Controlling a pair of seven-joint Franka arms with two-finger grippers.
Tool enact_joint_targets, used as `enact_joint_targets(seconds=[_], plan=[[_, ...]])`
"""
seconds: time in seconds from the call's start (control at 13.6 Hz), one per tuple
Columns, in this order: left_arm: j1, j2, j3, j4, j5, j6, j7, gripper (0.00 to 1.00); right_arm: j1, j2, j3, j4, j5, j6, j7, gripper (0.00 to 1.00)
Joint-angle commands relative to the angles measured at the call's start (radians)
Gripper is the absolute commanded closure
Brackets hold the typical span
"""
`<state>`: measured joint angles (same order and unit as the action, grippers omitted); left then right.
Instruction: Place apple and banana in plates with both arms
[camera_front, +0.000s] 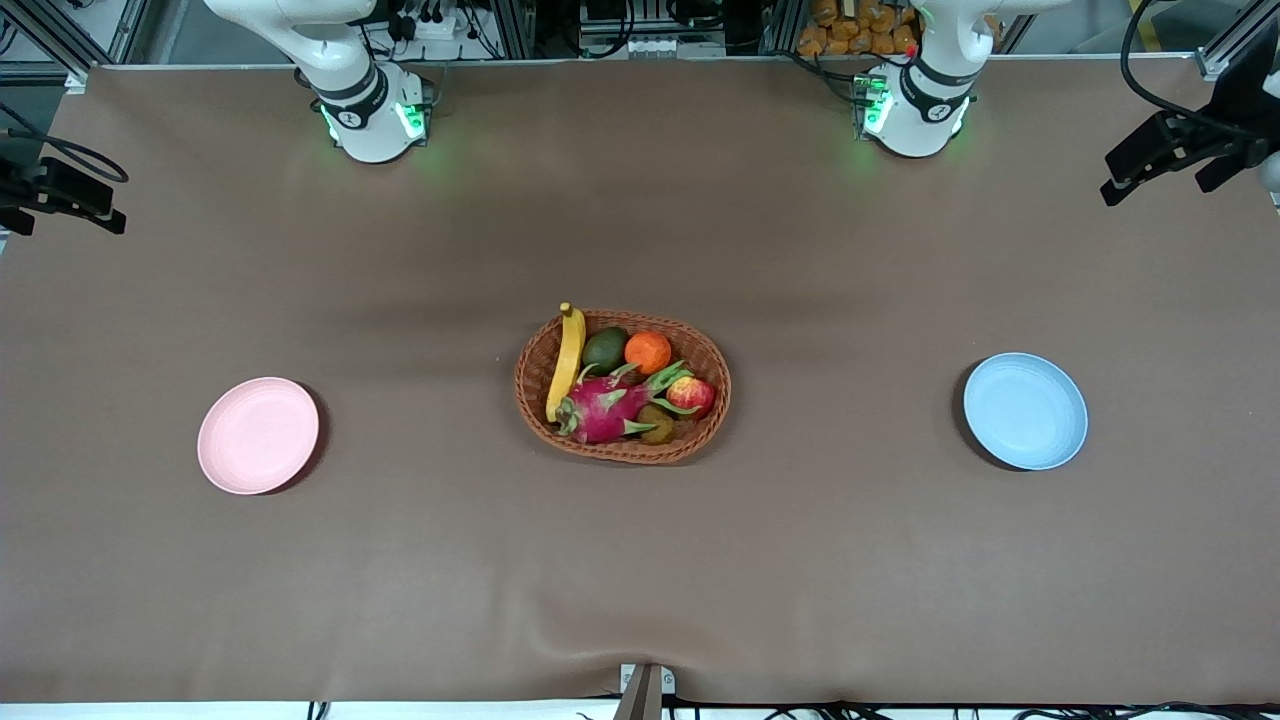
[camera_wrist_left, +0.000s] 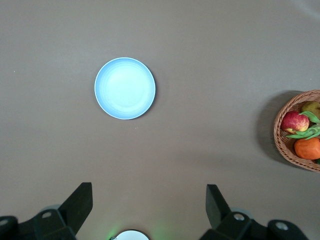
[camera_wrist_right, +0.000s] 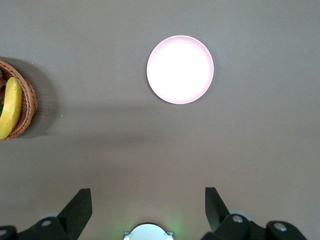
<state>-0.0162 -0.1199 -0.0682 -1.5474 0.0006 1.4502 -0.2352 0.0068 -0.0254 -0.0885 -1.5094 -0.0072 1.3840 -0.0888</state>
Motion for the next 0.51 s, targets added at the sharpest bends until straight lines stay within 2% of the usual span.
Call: enact_joint_targets(seconds=[0.0, 0.44], plan=[[-0.018, -0.015, 0.007, -0.007, -0.005, -0.008, 0.013, 0.0, -0.002, 0.007, 0.001, 0.02, -0.001, -0.006, 0.008, 0.0], [-0.021, 0.08, 0.002, 0.036, -0.014, -0.014, 0.019, 0.0, 0.001, 0.009, 0.001, 0.02, -0.002, -0.005, 0.011, 0.0]])
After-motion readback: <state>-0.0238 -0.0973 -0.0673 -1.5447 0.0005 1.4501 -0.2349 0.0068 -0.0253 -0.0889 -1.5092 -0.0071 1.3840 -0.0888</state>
